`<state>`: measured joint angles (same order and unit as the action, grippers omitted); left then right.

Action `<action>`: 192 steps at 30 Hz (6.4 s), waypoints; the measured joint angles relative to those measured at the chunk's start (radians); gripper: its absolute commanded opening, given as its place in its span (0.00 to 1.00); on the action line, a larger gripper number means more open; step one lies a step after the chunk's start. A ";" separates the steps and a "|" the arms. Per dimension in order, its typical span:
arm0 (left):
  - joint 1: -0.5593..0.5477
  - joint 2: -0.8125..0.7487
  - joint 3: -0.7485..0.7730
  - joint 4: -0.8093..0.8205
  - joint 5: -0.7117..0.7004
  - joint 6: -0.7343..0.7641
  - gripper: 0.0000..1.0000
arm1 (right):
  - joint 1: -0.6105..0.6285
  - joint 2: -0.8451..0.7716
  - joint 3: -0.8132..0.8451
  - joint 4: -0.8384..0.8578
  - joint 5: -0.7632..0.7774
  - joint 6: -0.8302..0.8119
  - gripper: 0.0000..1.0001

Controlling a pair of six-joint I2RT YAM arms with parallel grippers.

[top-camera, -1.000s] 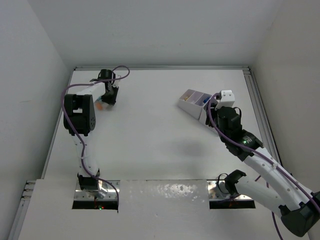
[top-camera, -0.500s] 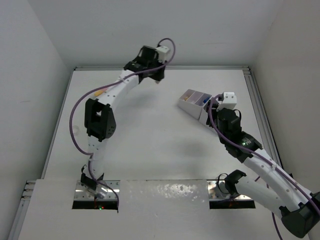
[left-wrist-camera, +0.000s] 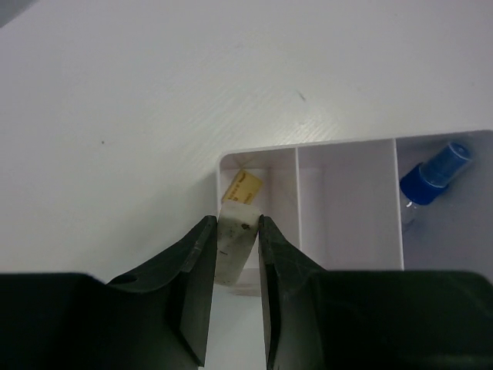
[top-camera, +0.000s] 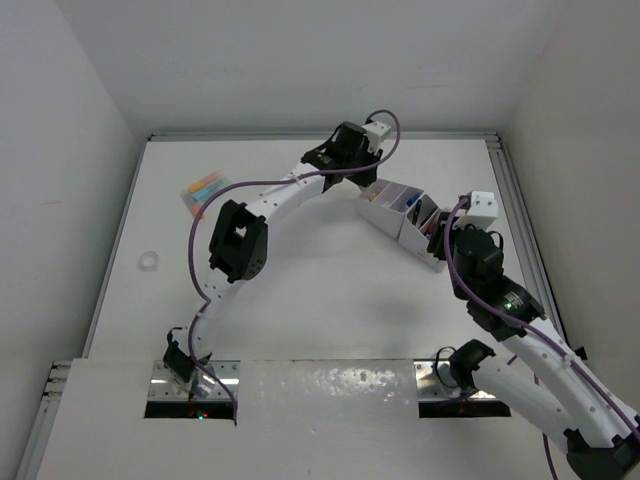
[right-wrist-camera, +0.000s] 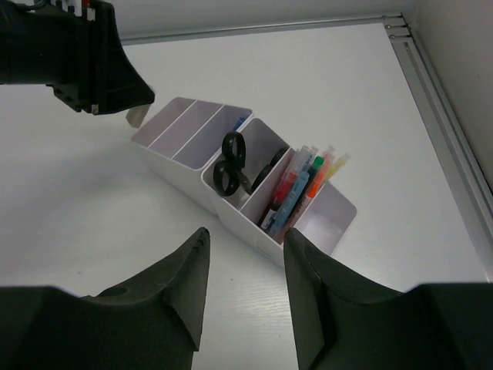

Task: Sort the stationery into containers
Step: Place the stationery in the storage box, then pick up the stationery from the corner of the board, then place the stationery in the storage box.

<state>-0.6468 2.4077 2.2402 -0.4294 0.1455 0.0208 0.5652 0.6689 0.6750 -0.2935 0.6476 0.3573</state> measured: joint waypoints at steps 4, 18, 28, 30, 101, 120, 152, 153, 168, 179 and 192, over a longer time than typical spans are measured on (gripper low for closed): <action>0.007 0.001 0.000 0.031 -0.035 -0.035 0.00 | 0.000 -0.013 -0.001 0.000 0.011 -0.009 0.43; -0.008 0.013 -0.047 0.064 -0.038 -0.108 0.22 | 0.000 0.003 -0.004 -0.002 0.026 -0.026 0.44; -0.003 0.034 -0.042 0.061 -0.013 -0.139 0.64 | 0.000 0.005 -0.004 -0.003 0.028 -0.041 0.45; 0.003 0.034 -0.029 0.051 -0.009 -0.146 0.64 | 0.000 0.005 -0.004 -0.003 0.028 -0.041 0.45; 1.209 -0.504 -0.932 -0.285 -0.142 0.137 0.33 | 0.009 0.353 0.103 0.154 -0.193 -0.071 0.47; 1.209 -0.467 -0.909 -0.294 -0.187 0.155 0.00 | 0.010 0.306 0.096 0.153 -0.143 -0.079 0.48; 0.063 -0.159 0.039 -0.345 0.045 0.095 0.00 | 0.006 0.123 -0.006 0.097 0.103 -0.021 0.49; 0.060 -0.158 0.040 -0.335 0.049 0.087 0.00 | 0.006 0.122 -0.006 0.093 0.105 -0.020 0.49; -0.020 -0.034 0.045 -0.107 0.007 0.000 0.00 | 0.006 0.091 -0.008 0.035 0.115 -0.025 0.49; -0.072 0.037 0.049 -0.061 -0.111 0.024 0.01 | 0.006 0.023 -0.009 -0.010 0.158 -0.024 0.50; -0.092 0.051 0.051 -0.018 -0.185 0.062 0.20 | 0.006 0.023 -0.009 -0.031 0.172 -0.025 0.50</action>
<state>-0.7383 2.4592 2.2913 -0.4473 -0.0399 0.0830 0.5716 0.6922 0.6659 -0.3241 0.8200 0.3321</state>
